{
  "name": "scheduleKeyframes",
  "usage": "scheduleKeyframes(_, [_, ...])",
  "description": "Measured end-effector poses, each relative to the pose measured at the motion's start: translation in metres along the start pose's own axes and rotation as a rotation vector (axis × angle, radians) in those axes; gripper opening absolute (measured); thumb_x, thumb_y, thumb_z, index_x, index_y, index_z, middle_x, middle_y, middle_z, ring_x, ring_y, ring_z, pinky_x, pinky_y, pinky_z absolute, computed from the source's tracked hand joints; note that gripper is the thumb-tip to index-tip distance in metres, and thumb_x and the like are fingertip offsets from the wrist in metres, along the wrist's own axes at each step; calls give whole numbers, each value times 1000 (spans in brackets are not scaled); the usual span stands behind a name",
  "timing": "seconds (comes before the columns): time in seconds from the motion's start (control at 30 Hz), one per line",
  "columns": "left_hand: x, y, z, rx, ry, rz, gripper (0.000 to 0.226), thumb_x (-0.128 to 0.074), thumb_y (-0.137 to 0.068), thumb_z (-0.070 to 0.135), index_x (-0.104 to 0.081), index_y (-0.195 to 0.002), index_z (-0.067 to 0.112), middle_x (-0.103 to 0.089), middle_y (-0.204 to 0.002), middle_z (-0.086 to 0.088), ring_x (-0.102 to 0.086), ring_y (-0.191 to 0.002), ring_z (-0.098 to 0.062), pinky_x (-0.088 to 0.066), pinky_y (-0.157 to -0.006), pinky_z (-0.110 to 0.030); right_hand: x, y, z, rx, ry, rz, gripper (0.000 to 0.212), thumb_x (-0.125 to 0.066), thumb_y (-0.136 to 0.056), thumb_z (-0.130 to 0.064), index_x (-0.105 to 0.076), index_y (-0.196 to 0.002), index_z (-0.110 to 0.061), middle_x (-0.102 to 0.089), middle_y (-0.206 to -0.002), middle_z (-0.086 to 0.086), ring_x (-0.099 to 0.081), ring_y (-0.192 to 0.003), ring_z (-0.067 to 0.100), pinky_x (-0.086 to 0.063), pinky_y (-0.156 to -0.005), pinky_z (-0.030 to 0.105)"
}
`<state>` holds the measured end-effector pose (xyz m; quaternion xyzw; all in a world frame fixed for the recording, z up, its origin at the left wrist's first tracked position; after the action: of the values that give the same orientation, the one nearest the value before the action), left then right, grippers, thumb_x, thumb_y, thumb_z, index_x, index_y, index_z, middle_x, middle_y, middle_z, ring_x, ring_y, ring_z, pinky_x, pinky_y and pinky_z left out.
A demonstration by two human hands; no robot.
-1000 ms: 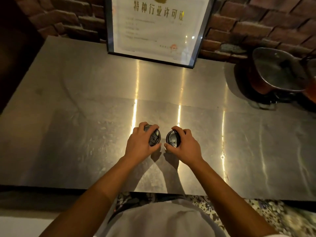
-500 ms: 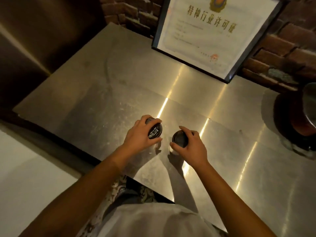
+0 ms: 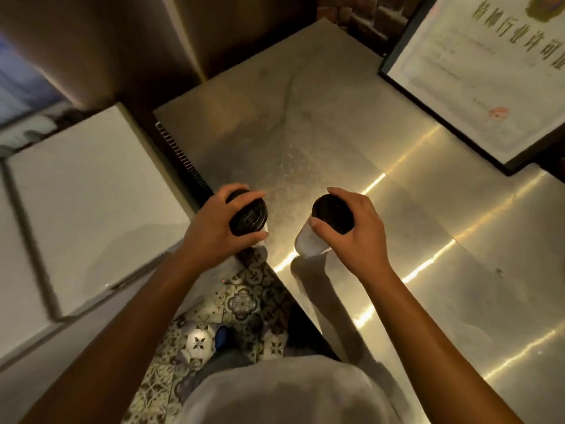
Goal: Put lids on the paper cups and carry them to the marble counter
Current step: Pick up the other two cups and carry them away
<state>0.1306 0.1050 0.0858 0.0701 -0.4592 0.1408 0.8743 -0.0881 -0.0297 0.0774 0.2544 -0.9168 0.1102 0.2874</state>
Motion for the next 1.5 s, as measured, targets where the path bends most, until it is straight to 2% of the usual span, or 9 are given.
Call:
scheduleKeyframes(0.17, [49,78,-41,140,-11,195,75,-73,-80,60,-44,-147,41,-40,-149,3,-46,-133,-17,-47,-104,-35,-60,10,-66,187,11,-148,62,-78,-80,-55,-54,-136,-42,-54,-138,-8,-54,-119,5,-53,-96,26])
scheduleKeyframes(0.33, [92,176,-93,297,-77,333,78,-75,-80,58,-40,-148,43,-35,-154,3,-45,-135,-22,-50,-106,-46,-132,45,-145,405,113,-272,69,-73,-79,-61,-50,-142,-43,-49,-142,-8,-54,-123,10,-58,-94,38])
scheduleKeyframes(0.43, [121,241,-123,383,-84,423,77,-74,-81,58,-40,-149,42,-33,-158,3,-44,-138,-23,-45,-109,-42,-173,75,-192,497,126,-302,70,-71,-80,-63,-53,-143,-39,-49,-144,-7,-54,-126,12,-57,-94,40])
scheduleKeyframes(0.6, [165,354,-163,485,-101,533,79,-61,-78,69,-41,-149,41,-34,-156,2,-47,-135,-25,-48,-106,-44,-238,139,-259,541,25,-386,65,-76,-82,-55,-55,-142,-41,-48,-143,-11,-52,-126,8,-49,-98,27])
scheduleKeyframes(0.73, [185,444,-188,568,-82,606,81,-58,-76,74,-42,-148,41,-33,-156,6,-46,-136,-22,-51,-105,-48,-293,199,-305,585,-32,-473,64,-77,-82,-51,-57,-141,-37,-50,-141,-9,-49,-122,3,-39,-95,8])
scheduleKeyframes(0.9, [209,547,-209,688,-92,704,79,-64,-77,68,-45,-147,38,-36,-155,3,-47,-134,-23,-51,-104,-47,-358,268,-354,666,-71,-613,65,-74,-82,-59,-55,-141,-41,-48,-141,-13,-51,-124,6,-49,-100,25])
scheduleKeyframes(1.13, [222,678,-237,890,-32,896,74,-76,-79,53,-48,-145,35,-37,-153,3,-46,-133,-19,-48,-104,-36,-458,351,-427,849,-67,-835,64,-74,-83,-59,-56,-140,-38,-50,-140,-12,-52,-124,6,-47,-97,23])
scheduleKeyframes(1.3, [231,754,-262,1043,-40,976,72,-74,-81,55,-48,-145,37,-38,-153,0,-47,-136,-25,-50,-106,-48,-532,400,-480,969,-100,-979,67,-65,-81,-66,-57,-140,-37,-51,-140,-11,-54,-125,8,-48,-97,24])
scheduleKeyframes(1.5, [282,838,-287,1208,-106,1091,74,-66,-80,64,-49,-146,35,-37,-153,2,-45,-136,-23,-50,-108,-45,-620,453,-560,1090,-176,-1109,63,-69,-82,-62,-56,-139,-37,-53,-137,-12,-54,-119,5,-52,-92,26])
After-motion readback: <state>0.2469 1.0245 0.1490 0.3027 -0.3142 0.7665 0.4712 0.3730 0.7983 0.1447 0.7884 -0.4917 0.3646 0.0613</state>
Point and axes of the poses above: each hand's wrist, its own y-axis away from the middle knuckle, its own x-axis out of the back of the hand, z = x × y, the point moved 9 cm from there along -y, towards the middle knuckle
